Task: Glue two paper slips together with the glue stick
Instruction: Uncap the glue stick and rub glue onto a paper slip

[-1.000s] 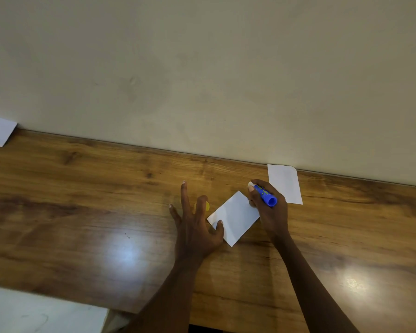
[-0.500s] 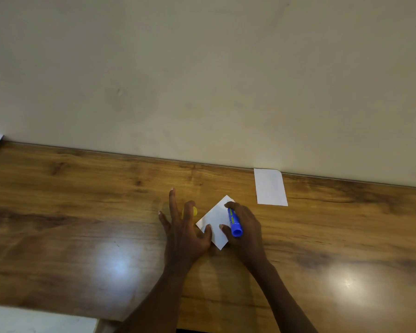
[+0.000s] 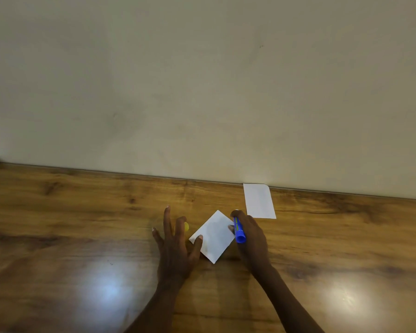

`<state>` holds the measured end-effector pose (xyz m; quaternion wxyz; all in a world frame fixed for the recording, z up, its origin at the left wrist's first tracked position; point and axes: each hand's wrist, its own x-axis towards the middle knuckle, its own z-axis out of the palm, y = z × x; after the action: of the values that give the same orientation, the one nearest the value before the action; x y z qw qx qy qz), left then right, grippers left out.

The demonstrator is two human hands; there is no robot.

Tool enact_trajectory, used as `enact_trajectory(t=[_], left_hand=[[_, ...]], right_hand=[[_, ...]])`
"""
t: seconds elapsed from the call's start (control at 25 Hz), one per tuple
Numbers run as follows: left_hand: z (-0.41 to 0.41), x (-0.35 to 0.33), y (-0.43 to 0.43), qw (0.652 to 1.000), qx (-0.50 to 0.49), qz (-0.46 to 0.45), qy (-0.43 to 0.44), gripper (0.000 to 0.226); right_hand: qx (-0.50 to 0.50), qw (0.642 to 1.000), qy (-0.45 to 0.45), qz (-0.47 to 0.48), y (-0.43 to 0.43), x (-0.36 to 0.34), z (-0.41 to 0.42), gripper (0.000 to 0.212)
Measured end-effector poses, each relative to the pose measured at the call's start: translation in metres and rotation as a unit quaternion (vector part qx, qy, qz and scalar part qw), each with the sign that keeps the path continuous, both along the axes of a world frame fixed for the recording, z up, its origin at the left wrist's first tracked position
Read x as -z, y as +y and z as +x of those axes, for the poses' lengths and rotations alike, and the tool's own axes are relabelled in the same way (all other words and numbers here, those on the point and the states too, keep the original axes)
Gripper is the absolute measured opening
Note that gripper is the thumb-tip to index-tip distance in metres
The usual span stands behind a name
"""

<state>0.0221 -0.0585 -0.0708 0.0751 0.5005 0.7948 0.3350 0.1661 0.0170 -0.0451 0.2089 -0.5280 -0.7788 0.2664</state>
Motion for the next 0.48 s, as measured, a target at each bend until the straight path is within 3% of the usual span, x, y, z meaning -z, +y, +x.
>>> enact_trajectory(t=[0.2, 0.48], left_hand=[[0.0, 0.0008, 0.0002, 1.0, 0.001, -0.007, 0.001, 0.047], [0.0001, 0.001, 0.0002, 1.0, -0.006, -0.016, 0.009, 0.053]], right_hand=[[-0.02, 0.991, -0.135, -0.003, -0.0016, 0.0074, -0.0027, 0.035], [-0.098, 0.962, -0.254, 0.028, -0.0079, 0.009, 0.0066, 0.055]])
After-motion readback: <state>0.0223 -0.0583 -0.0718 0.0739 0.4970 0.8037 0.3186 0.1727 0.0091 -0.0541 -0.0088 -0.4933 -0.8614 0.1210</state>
